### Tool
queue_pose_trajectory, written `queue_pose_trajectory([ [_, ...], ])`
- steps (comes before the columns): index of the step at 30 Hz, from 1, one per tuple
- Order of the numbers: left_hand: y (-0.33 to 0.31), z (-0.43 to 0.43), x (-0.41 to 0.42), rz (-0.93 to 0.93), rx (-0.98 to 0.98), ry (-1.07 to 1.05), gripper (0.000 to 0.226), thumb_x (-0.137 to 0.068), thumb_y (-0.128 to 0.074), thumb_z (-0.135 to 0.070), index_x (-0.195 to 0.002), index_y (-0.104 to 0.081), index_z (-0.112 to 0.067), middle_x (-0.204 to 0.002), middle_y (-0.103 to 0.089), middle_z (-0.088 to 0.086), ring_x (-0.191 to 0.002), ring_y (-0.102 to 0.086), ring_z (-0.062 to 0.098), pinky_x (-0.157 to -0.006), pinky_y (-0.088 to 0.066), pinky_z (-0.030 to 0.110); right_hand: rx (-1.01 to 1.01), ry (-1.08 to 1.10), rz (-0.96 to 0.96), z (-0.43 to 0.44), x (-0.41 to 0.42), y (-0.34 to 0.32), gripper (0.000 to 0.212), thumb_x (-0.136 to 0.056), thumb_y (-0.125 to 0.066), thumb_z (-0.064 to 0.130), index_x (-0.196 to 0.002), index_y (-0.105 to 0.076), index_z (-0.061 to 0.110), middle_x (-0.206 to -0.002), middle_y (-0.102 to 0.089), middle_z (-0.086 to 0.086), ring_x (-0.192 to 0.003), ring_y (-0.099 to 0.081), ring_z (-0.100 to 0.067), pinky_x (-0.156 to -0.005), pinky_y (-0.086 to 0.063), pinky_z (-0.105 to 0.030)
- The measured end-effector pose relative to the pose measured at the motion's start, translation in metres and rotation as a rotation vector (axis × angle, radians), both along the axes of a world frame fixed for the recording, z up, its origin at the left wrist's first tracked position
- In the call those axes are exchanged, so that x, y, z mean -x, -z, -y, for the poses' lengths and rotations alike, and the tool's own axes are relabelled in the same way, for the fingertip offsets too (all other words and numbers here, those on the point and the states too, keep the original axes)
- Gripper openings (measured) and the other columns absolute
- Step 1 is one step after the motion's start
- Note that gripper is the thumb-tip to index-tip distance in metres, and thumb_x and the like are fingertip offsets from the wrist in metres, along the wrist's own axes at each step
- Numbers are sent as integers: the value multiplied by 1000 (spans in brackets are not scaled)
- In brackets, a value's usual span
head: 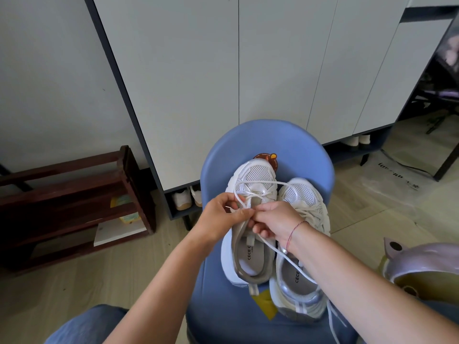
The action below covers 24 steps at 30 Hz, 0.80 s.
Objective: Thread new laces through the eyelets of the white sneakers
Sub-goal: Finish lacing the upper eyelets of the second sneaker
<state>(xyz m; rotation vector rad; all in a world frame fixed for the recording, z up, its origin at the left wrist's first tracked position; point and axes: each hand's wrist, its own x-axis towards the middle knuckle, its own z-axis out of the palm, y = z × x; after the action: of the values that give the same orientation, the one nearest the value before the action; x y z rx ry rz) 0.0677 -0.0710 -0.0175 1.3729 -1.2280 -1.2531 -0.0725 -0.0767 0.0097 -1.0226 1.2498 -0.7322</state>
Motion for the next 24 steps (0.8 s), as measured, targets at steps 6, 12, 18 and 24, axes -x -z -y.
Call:
queue_pose_trajectory([
  [6,2,0,6,89,61,-31,18,-78,-78,-17,-90,-63,-19,-79,-55,-2,-67,-49,11,-58,-44,15,-13,-95,-82,3,9,-8,23,-93,-47,-4,-74,-58,4,-58,-52,-7,-31,-44,-1,-32,-33,-11],
  [12,7,1,6,102,75,-37,18,-77,-78,-16,-91,-67,-18,-78,-56,-4,-65,-47,10,-61,-45,18,62,-251,-326,12,67,-36,24,-94,-51,2,-71,-56,1,-57,-54,-8,-37,-49,-5,-36,-40,-14],
  [18,9,2,9,134,77,-67,21,-75,-80,-20,-92,-67,-20,-79,-56,-6,-63,-47,7,-66,-46,20,49,-79,-785,25,135,-36,23,-93,-52,0,-71,-60,1,-55,-56,-8,-44,-50,-14,-40,-43,-21],
  [24,8,1,11,86,48,-71,19,-77,-78,-17,-93,-68,-19,-81,-55,-3,-69,-50,11,-69,-49,23,631,-62,-859,16,83,-22,5,-81,-70,19,-78,-67,21,-87,-54,5,-77,-56,-13,-77,-45,-28],
])
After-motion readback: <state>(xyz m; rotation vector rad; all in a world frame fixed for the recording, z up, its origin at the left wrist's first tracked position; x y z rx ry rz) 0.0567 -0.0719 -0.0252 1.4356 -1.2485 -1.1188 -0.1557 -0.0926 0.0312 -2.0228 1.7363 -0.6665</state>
